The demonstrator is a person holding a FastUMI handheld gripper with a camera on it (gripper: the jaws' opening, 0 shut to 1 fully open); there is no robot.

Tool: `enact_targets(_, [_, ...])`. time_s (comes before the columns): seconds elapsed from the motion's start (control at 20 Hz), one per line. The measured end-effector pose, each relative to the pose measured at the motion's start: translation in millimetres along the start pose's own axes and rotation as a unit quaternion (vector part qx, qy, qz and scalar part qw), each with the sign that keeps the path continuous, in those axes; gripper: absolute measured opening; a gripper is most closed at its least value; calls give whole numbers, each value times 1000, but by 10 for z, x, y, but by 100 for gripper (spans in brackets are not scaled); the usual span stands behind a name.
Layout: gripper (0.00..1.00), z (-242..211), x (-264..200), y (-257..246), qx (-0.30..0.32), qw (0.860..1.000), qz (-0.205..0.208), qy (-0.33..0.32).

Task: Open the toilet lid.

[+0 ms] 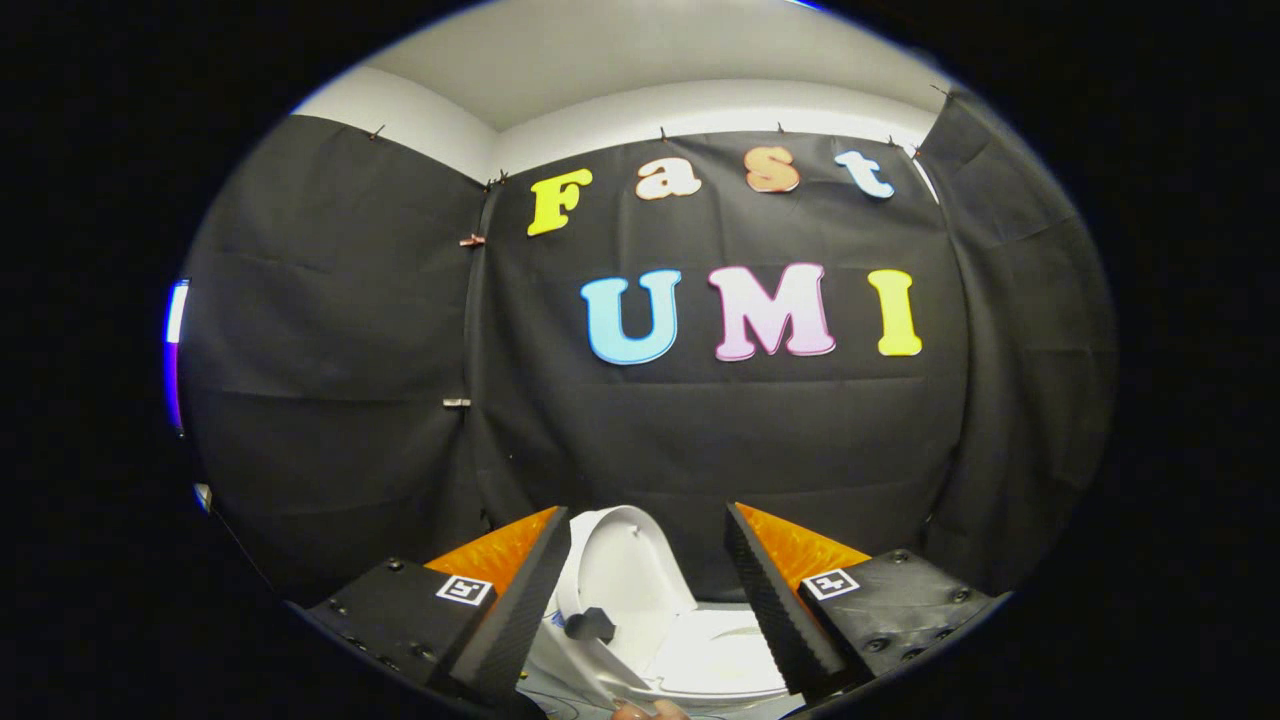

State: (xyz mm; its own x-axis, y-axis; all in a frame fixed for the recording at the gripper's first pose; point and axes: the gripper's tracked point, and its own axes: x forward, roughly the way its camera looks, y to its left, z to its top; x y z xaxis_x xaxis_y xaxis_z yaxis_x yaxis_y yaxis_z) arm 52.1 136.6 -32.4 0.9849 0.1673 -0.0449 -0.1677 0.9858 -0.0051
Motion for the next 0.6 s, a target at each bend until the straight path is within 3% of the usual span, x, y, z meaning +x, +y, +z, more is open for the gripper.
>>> enact_targets(0.6, [97,445,-675,-728,-14,995,-86,-47])
